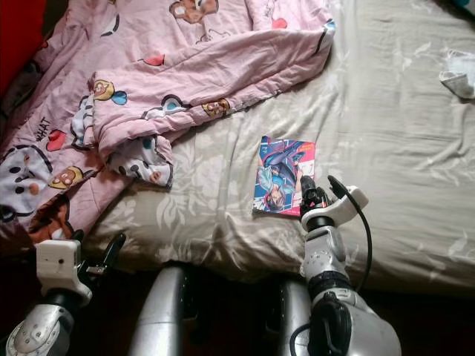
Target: Clean up the room
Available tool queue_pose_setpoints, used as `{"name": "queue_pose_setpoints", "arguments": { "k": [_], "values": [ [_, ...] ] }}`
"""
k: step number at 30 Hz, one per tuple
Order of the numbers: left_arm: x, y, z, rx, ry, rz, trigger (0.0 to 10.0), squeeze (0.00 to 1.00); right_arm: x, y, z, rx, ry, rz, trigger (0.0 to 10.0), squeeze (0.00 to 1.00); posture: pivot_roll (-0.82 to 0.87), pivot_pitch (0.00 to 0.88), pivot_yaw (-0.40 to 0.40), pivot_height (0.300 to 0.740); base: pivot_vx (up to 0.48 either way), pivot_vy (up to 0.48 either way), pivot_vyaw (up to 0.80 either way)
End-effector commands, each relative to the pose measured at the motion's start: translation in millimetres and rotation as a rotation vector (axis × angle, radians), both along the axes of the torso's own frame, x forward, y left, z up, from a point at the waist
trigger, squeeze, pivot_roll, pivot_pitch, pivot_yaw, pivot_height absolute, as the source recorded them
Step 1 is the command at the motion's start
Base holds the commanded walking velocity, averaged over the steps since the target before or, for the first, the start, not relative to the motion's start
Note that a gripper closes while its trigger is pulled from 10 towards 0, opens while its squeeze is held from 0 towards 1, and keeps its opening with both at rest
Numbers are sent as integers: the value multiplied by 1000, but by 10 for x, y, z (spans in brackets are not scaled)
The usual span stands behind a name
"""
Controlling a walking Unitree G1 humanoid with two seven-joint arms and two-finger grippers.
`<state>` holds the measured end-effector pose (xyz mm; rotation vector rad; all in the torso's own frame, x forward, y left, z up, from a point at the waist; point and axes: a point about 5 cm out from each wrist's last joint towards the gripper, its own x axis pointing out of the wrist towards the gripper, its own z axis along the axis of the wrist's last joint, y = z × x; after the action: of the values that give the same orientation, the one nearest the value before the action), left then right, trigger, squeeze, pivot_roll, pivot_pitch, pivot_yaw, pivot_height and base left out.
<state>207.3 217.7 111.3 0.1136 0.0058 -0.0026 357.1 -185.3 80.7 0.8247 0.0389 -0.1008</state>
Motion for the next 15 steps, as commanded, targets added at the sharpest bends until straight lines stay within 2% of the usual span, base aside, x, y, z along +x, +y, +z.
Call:
{"name": "queue_pose_setpoints", "arguments": {
  "k": [1, 2, 10, 15],
  "values": [
    [-79, 49, -34, 4, 39, 12, 10000, 0, -92, -15, -164, 23, 72, -22, 10000, 1000, 253, 492, 82, 632, 0, 0, 0],
    [-114, 56, -13, 7, 43, 13, 10000, 0, -116, -76, -192, 26, 91, -46, 10000, 0, 263, 506, 87, 632, 0, 0, 0],
    [-201, 65, 23, 13, 63, 17, 10000, 0, -258, -316, -344, 57, 165, -138, 10000, 0, 273, 528, 97, 632, 0, 0, 0],
    [-249, 63, 65, 17, 70, 19, 10000, 0, -301, -319, -400, 85, 169, -117, 10000, 0, 281, 545, 102, 632, 0, 0, 0]
  ]
}}
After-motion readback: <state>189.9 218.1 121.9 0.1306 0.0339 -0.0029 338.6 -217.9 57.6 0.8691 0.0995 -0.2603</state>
